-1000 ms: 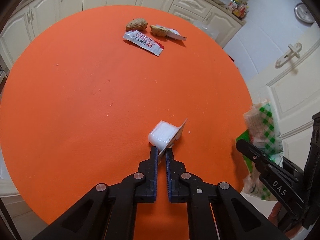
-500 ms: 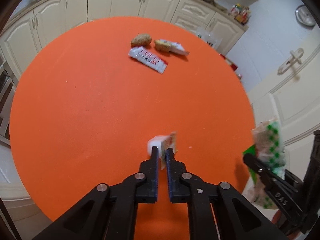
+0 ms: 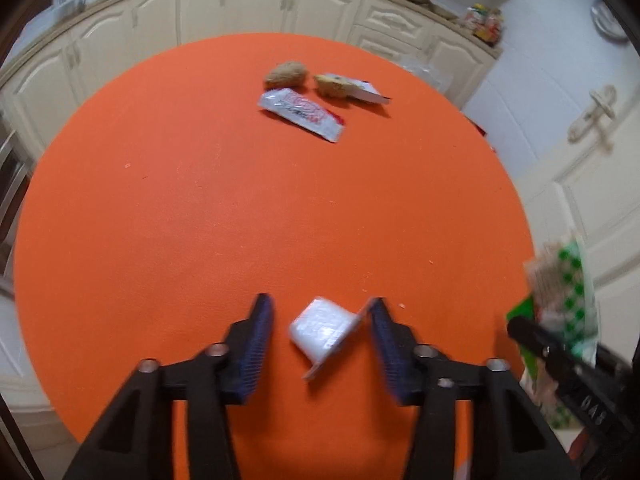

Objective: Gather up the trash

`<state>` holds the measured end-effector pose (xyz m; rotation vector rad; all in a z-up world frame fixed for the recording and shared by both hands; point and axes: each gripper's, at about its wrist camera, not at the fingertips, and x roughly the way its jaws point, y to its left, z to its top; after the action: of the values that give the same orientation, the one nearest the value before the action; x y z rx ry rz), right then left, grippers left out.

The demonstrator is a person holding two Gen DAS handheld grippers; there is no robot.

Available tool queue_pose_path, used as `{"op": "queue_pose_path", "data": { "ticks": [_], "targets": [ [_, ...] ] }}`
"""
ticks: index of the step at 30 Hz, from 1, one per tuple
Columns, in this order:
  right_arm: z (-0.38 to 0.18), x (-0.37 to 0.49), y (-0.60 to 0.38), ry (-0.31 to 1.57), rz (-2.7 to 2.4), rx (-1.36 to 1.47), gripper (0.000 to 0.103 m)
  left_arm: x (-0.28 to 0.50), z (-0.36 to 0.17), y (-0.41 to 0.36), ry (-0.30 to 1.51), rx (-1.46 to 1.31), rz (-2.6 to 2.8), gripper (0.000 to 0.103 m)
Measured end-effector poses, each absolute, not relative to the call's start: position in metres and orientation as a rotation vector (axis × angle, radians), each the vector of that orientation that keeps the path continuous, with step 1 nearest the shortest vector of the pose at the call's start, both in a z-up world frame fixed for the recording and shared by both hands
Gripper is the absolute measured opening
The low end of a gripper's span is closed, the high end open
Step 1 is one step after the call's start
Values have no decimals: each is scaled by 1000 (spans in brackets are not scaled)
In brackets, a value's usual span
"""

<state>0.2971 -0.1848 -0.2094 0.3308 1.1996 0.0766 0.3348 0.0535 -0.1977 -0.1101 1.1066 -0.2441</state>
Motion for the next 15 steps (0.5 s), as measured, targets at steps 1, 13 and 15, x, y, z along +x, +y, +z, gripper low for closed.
{"op": "queue_pose_path", "data": {
  "ticks": [1, 13, 15],
  "targets": [
    [-209, 297, -185, 1200, 75, 334, 14, 333, -198, 53, 1098, -108, -232, 34],
    [-203, 293, -190, 1187, 77, 355, 14, 332, -195, 67, 1147, -196, -246, 18],
    [-201, 291, -191, 1178, 77, 359, 14, 330, -192, 66, 1147, -192, -245, 18]
  ]
}}
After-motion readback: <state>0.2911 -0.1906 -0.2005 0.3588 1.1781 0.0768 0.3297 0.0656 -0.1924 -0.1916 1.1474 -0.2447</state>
